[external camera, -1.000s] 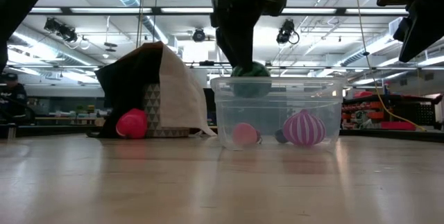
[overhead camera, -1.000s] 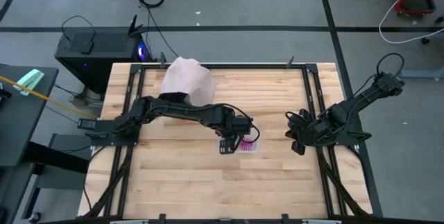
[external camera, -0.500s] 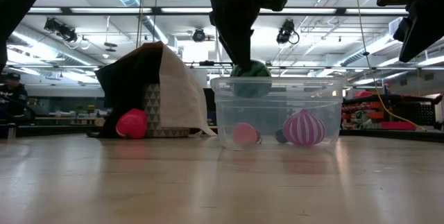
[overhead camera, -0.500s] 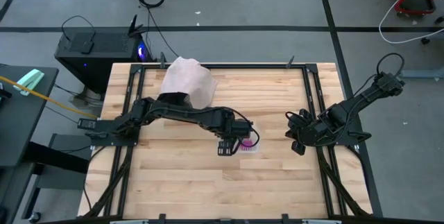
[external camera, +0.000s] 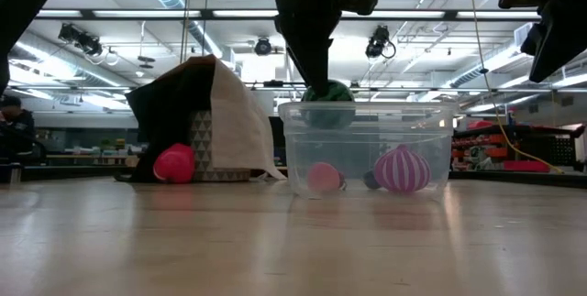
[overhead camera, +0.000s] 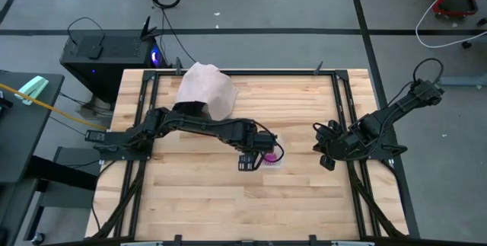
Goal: Pick and placing Produce into tupperware
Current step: Put the watermelon into the transparent bin, then put the apple into the transparent bin
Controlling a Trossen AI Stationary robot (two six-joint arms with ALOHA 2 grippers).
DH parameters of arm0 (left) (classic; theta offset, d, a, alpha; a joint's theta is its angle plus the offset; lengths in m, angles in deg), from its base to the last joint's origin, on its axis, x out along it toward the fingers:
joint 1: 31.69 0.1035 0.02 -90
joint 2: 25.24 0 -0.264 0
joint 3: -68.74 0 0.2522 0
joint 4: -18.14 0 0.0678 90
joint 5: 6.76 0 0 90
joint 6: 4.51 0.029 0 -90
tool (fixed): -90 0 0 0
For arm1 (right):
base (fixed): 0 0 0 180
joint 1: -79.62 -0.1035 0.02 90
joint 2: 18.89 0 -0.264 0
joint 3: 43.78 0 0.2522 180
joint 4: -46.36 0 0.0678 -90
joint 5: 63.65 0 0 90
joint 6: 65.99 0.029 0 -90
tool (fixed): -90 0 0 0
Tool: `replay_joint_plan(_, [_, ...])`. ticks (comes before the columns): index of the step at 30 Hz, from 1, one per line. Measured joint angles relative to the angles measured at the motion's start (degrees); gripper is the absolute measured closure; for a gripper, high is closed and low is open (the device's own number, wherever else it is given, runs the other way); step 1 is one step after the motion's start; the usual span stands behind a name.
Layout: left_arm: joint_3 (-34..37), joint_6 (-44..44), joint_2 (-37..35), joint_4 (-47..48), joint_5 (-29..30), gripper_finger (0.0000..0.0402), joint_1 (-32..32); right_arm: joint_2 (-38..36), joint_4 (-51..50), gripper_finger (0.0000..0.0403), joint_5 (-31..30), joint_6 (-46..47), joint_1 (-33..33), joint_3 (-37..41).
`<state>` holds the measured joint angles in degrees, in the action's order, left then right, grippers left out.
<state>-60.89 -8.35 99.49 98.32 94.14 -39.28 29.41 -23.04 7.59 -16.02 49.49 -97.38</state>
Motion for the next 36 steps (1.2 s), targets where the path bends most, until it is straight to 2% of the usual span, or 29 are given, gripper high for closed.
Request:
replay_joint_plan(10, [0.00,-0.02,-0.02,0.56,2.54,0.0081,-0.05,0.00,-0.01,0.0362,0.00,0.04,0.01,0.01])
replay_joint_plan(15, [0.00,-0.84,-0.12,2.40,7.17,0.0085,-0.63,0.00,-0.02,0.0362,0.00,1.05,0.02,0.00])
replay_joint_plan(19, [-0.04,-6.62,-0.50,4.96,7.98,0.0099,-1.00,0.00,-0.02,0.0362,0.00,1.05,0.02,0.00])
replay_joint_plan(25, [-1.62,-24.87,-1.37,11.69,8.27,0.0106,-1.22,0.00,-0.04,0.0362,0.00,1.00,0.00,0.00])
replay_joint_plan(27, [-3.89,-33.09,-1.50,13.38,10.89,0.0107,-1.40,-0.02,-0.02,0.0362,0.00,0.94,0.02,0.01])
replay_joint_plan(33, [-13.78,-62.77,-1.70,21.72,30.95,0.0117,-5.87,-0.02,-0.06,0.0362,0.06,0.85,0.00,-0.01])
replay_joint_plan(36, [-15.44,-76.45,-1.70,23.56,37.65,0.0123,-9.37,-0.02,-0.06,0.0362,0.75,0.85,0.00,0.01])
